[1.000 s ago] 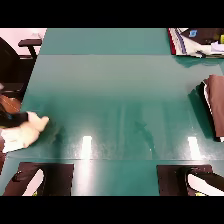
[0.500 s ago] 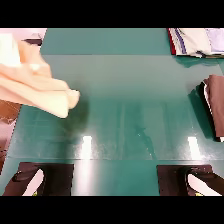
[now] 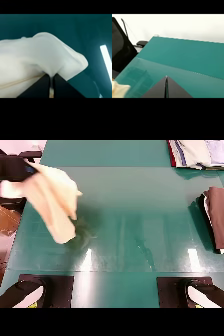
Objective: Fold the shirts.
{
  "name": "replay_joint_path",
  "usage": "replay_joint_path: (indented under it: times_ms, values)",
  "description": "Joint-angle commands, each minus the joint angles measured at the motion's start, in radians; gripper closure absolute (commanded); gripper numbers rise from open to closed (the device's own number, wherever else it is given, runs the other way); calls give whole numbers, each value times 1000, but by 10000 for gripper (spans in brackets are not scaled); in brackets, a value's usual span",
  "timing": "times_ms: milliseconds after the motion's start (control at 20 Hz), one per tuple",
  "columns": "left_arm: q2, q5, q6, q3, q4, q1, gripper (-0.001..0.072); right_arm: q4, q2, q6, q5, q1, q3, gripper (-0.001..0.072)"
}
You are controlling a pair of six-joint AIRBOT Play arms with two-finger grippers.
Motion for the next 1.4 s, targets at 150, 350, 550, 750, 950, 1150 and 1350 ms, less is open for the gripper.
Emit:
replay_joint_path:
  times_ms: [150,350,550,750,950,1150,1350]
  values:
    - [-263,95,-104,-51,55,-371,683,1,2,1,1,-1,1,693]
    - [-403,254,-7,-51,1,-470,82,0,2,0,1,0,1,693]
    - [-427,422,13,-51,18,-378,85,0,2,1,14,0,1,693]
    - [-511,428,16,-51,1,-237,85,0,1,1,28,0,1,693]
    - [-649,417,120,-51,-113,-172,85,0,0,1,59,0,0,693]
    - [-732,420,229,-45,-204,-173,86,0,0,1,76,2,0,693]
    - [-741,356,236,-31,-180,-146,85,-1,0,1,89,1,0,693]
